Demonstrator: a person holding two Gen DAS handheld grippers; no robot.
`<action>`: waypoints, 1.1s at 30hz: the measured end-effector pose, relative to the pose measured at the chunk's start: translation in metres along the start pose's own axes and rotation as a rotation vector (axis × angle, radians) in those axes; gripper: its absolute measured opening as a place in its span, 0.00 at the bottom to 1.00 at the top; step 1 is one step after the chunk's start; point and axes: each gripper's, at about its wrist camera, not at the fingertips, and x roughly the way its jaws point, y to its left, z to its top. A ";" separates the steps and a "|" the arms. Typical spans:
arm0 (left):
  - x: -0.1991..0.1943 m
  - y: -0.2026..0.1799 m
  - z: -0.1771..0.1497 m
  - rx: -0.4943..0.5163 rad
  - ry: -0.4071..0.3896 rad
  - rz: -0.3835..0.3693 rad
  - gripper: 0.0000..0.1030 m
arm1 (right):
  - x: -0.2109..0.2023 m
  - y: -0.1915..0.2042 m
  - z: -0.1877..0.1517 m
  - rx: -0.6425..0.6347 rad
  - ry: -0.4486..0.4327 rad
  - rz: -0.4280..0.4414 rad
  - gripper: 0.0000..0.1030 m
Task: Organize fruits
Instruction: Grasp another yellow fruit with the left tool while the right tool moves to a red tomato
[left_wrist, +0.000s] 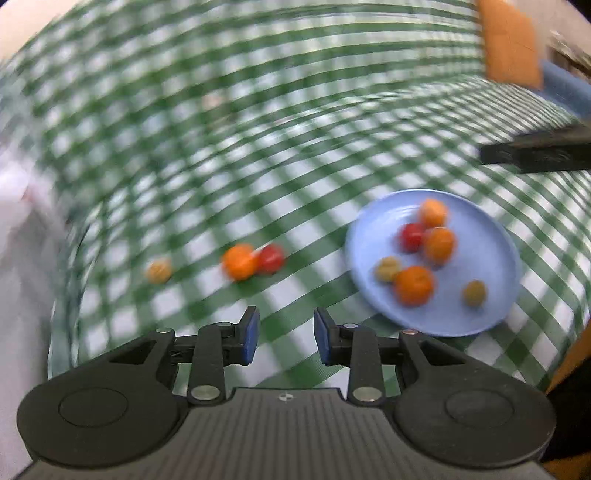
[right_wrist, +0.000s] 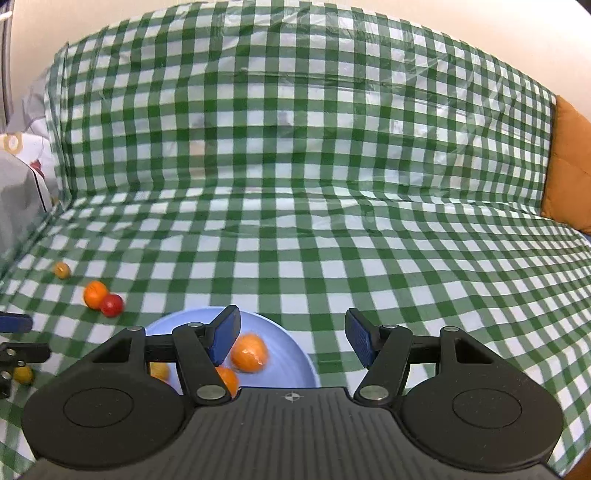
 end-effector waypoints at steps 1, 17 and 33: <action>0.001 0.012 -0.002 -0.049 0.009 -0.009 0.35 | -0.001 0.002 0.001 0.005 -0.001 0.006 0.63; 0.040 0.075 -0.026 -0.305 0.306 -0.059 0.36 | 0.010 0.061 0.014 0.073 0.035 0.157 0.54; 0.047 0.087 -0.021 -0.363 0.281 -0.022 0.24 | 0.094 0.146 0.027 0.135 0.206 0.316 0.34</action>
